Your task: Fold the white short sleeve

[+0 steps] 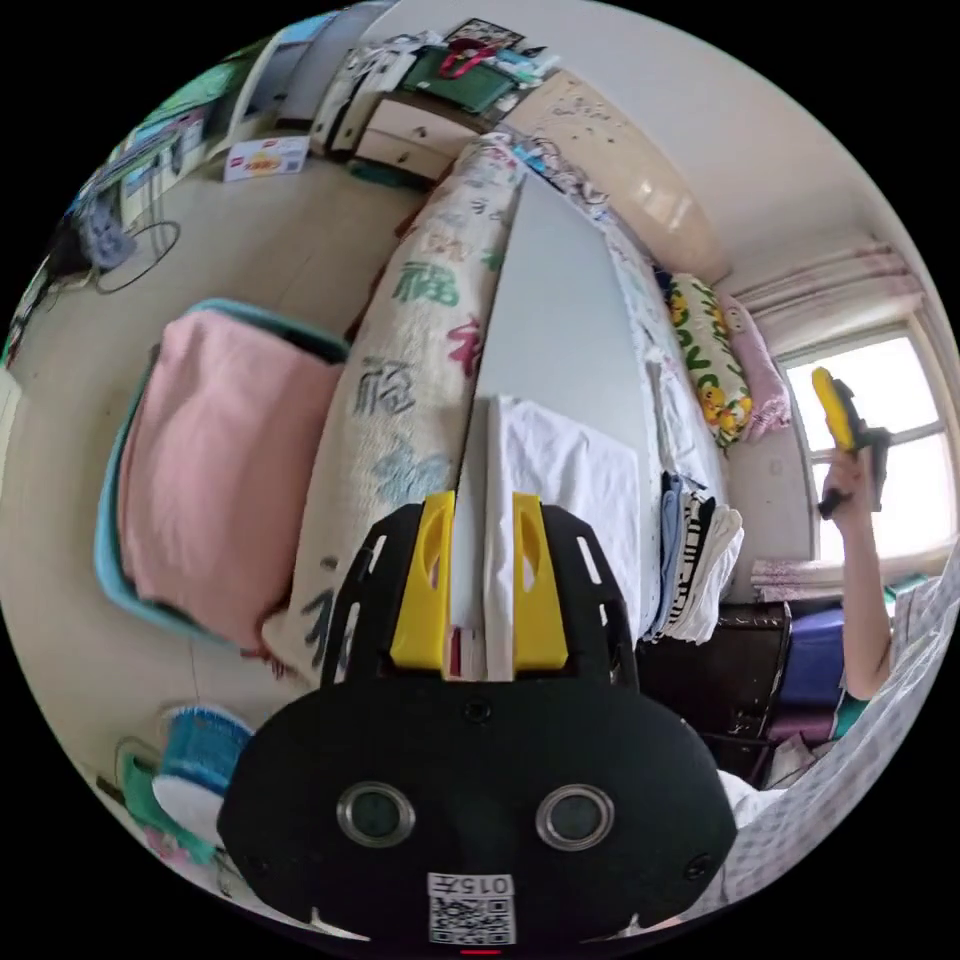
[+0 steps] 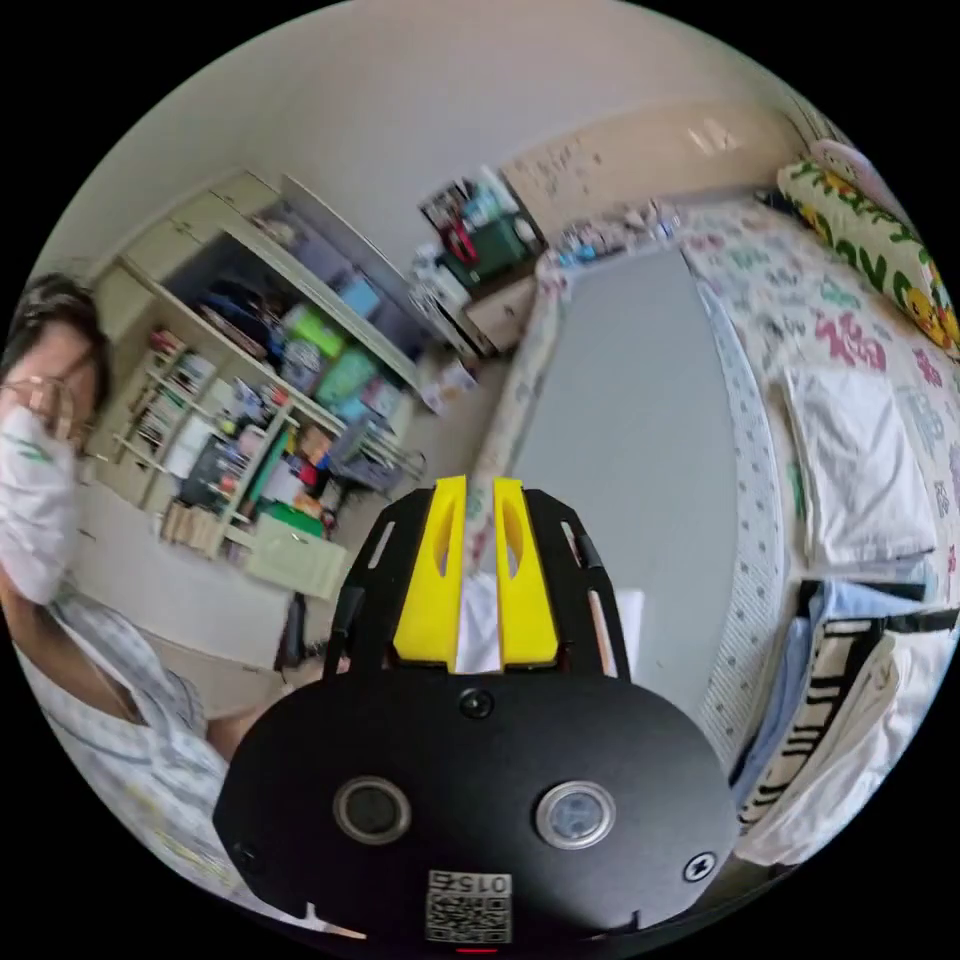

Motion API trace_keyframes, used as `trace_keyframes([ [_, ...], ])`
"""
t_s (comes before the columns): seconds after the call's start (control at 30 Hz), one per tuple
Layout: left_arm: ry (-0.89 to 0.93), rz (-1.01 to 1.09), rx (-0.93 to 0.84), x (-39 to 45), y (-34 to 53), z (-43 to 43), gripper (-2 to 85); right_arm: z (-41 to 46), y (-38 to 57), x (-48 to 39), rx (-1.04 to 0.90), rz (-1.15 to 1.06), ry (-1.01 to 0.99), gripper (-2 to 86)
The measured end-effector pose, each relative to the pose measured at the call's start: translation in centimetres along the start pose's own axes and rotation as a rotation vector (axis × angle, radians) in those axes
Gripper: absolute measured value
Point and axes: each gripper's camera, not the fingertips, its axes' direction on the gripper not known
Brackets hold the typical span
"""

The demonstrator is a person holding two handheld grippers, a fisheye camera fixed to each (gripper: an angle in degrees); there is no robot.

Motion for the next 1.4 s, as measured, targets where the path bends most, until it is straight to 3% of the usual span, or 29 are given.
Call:
trace_keyframes([
  [0.07, 0.060, 0.122, -0.004, 0.7, -4.8, 1.8, 10.5, 4.9, 2.0, 4.8, -0.229, 0.085, 0.088, 8.4],
  [0.17, 0.048, 0.321, 0.002, 2.5, -9.5, 3.4, 12.2, 8.3, 3.8, 8.1, -0.382, 0.111, 0.115, 10.1],
  [0.33, 0.050, 0.589, -0.118, 5.4, -14.4, 6.3, 14.0, 9.1, 4.2, 9.8, -0.433, 0.075, 0.224, 12.5],
  [0.5, 0.055, 0.665, -0.211, 7.1, -17.2, 7.0, 12.6, 8.1, 3.9, 10.7, -0.475, 0.062, 0.197, 12.7],
  [0.67, 0.096, 0.622, -0.323, 8.8, -18.7, 5.3, 5.5, 6.9, 4.2, 11.2, -0.527, 0.063, 0.172, 9.9],
  [0.9, 0.105, 0.585, -0.213, 14.1, -19.0, -1.9, 2.1, 1.0, 5.0, 12.1, -0.428, 0.130, 0.001, 3.4],
  [1.17, 0.102, 0.710, 0.168, 29.3, -18.9, -17.9, 1.7, -18.4, 2.1, 11.6, 0.010, -0.027, -0.314, 2.0],
  [1.3, 0.032, 0.839, 0.311, 38.5, -18.6, -21.7, 1.6, -27.4, -0.6, 11.2, 0.116, -0.206, -0.275, 1.5],
  [1.4, 0.104, 0.896, 0.423, 44.8, -18.8, -22.6, 1.6, -34.7, -1.9, 12.9, 0.209, -0.277, -0.247, 1.4],
])
